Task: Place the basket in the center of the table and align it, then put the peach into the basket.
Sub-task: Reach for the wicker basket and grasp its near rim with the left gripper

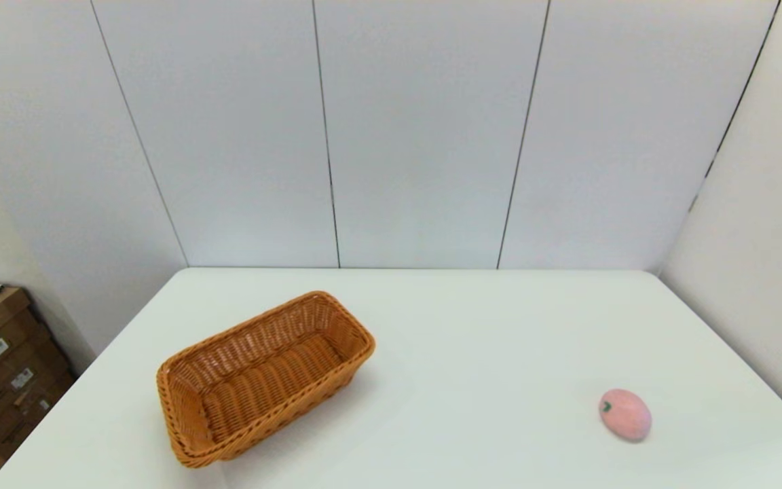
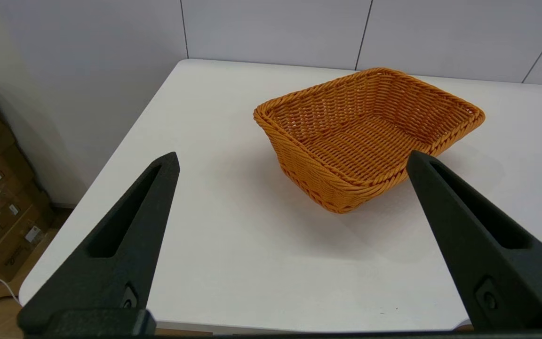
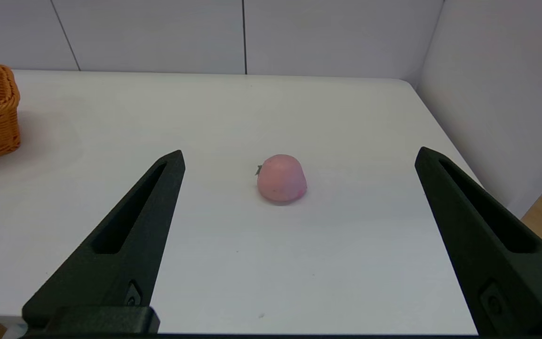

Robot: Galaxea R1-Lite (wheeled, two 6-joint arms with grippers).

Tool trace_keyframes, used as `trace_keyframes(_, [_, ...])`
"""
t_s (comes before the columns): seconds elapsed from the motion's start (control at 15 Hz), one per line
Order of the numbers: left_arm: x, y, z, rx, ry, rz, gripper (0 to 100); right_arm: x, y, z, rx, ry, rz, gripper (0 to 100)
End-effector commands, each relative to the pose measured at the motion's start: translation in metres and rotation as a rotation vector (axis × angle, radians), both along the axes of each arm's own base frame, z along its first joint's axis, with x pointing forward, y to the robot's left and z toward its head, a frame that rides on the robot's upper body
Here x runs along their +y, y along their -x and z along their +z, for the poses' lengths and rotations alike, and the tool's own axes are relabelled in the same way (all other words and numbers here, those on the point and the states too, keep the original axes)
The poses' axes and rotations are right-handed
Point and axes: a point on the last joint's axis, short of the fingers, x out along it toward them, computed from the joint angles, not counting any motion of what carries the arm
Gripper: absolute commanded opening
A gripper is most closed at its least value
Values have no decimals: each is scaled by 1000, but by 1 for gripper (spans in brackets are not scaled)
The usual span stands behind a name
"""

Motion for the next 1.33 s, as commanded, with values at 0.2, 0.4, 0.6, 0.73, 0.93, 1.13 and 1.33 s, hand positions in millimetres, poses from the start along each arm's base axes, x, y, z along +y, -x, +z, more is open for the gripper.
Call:
trace_keyframes(0.2, [0, 0, 1, -7, -1, 4, 100, 0, 0, 0, 0, -2, 0, 100])
trace_keyframes(0.4, [0, 4, 53, -23, 87, 3, 100, 0, 0, 0, 0, -3, 0, 100])
trace_keyframes(0.6, [-1, -60, 83, 338, 267, 67, 100, 0, 0, 0, 0, -6, -2, 100])
trace_keyframes(0.73, [-1, -102, 70, 605, 251, 127, 100, 0, 0, 0, 1, -6, -3, 100])
trace_keyframes(0.93, [-2, -173, 47, 925, 346, 227, 100, 0, 0, 0, 0, -3, -3, 100])
trace_keyframes(1.13, [-5, -227, 18, 1106, 389, 295, 100, 0, 0, 0, 0, 0, -2, 100])
trace_keyframes(1.33, [-13, -257, -4, 1208, 463, 270, 100, 0, 0, 0, 0, -3, -3, 100])
